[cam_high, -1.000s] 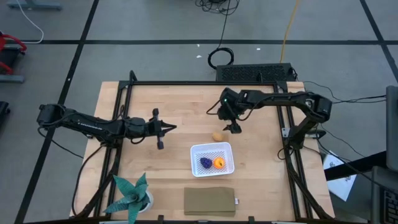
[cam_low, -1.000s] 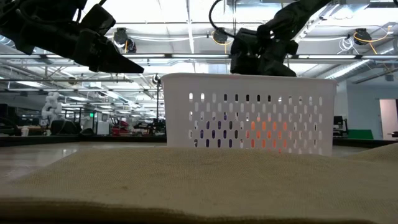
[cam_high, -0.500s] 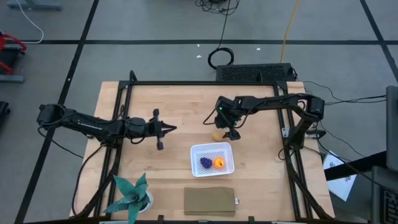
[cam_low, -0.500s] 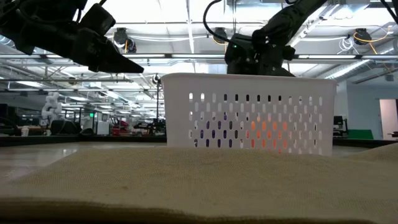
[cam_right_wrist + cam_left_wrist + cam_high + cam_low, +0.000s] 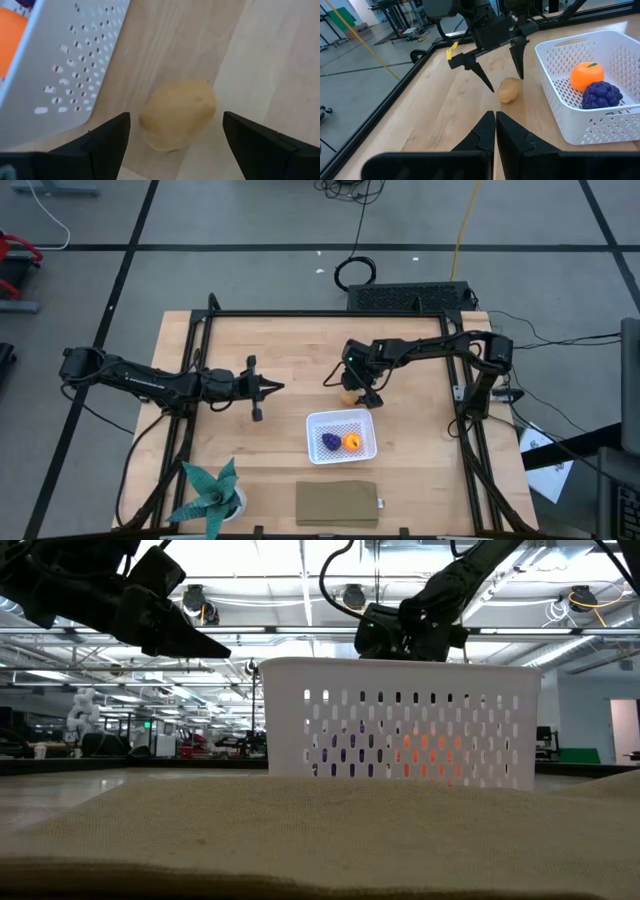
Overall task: Pick and placing Produce into tupperware
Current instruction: Put the potato into the white basket
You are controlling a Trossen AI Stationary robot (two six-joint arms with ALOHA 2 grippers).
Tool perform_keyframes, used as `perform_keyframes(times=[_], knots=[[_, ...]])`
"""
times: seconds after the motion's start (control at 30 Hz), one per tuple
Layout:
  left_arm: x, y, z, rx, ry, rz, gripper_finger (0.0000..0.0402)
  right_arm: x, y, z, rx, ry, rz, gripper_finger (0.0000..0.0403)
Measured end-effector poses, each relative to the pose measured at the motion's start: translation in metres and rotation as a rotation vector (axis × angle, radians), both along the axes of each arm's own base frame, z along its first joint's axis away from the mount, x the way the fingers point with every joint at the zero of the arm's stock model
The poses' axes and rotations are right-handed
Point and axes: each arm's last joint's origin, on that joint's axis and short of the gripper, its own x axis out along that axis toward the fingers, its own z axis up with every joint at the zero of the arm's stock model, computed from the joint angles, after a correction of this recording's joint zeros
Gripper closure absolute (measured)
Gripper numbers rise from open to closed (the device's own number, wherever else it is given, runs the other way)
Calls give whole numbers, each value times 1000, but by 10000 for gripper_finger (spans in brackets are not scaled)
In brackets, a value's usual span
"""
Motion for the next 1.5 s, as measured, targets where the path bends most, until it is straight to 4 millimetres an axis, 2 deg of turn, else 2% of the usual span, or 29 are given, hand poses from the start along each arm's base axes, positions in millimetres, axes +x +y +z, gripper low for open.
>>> perform_keyframes(times=[0.3, 0.63, 0.8, 0.93, 1.2, 1.33, 1.5], knots=[[0, 0, -1, 1, 14, 0, 382, 2, 0, 1, -17, -27, 26, 92], [0, 0, -1, 1, 15, 0, 382, 9, 12, -21, -16, 9, 93, 92], [0, 0, -1, -3, 15, 1, 382, 10, 13, -24, -16, 9, 95, 92], [0, 0, -1, -4, 15, 1, 382, 10, 13, -24, -15, 10, 95, 103], [0, 0, -1, -3, 14, 1, 382, 9, 13, -23, -15, 25, 94, 162], [0, 0, -1, -3, 14, 1, 382, 5, 13, -18, -8, 36, 89, 161], [0, 0, -1, -3, 12, 2, 382, 1, 11, -3, -37, 10, 69, 146]])
